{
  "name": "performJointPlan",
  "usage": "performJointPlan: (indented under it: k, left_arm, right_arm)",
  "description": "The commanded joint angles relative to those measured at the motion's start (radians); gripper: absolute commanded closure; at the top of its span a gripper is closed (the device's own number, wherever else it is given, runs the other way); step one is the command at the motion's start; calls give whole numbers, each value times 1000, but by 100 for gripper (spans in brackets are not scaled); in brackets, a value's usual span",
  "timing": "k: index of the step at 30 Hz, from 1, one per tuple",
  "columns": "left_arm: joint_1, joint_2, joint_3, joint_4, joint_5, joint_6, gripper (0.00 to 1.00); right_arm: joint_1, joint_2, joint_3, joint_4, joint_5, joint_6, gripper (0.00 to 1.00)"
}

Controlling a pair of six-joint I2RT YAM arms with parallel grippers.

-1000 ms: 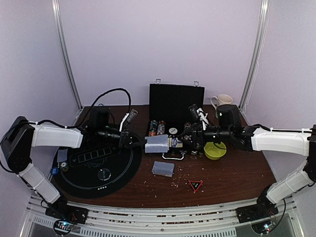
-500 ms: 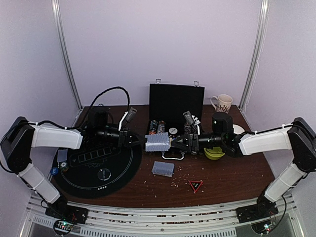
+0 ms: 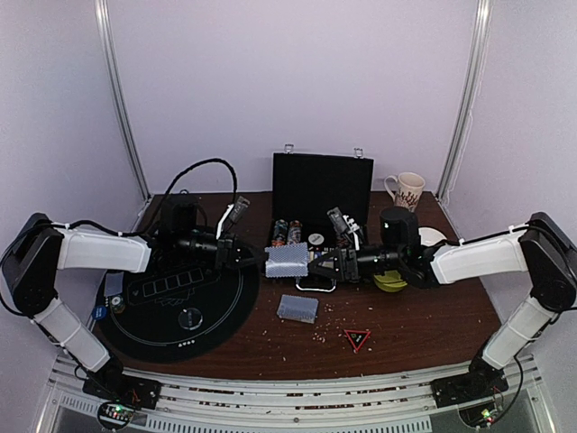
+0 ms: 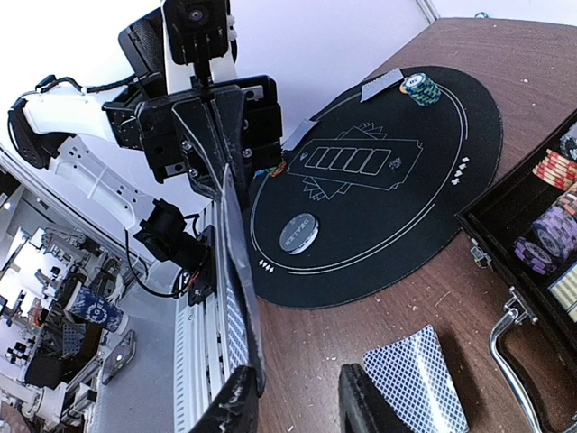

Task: Distribute texas hold em gaming equipment
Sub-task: Adjust the poker card at the face-down deck piles.

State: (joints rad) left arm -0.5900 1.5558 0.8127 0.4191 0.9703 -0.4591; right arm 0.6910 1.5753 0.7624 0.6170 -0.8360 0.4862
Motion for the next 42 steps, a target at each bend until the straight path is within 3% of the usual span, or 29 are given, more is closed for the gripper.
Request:
performJointPlan:
  k: [1,13,20,25,36,42]
  left_arm:
    - [3,-12,-16,52,30,5,100]
    - [-10,22,-6,45,39,11,100]
    - [-11,75,-10,-23,-6,36,100]
    - [-10,211,61,-139,-69,73,100]
    - [-11,402,161,-216,-85,137,100]
    - [-5,388,152,-224,-52,145,100]
  right_arm:
    - [5,-1,25,-22,-4,-27,67]
    - [39,39,82,-77,8,-58,68]
    - [39,46,56,-122,101,-49,90]
    - [50,148,96,-235,218,-14,99]
    - [84,259,86,-283,297,32,100]
    - [84,242,99,-334,328,38,100]
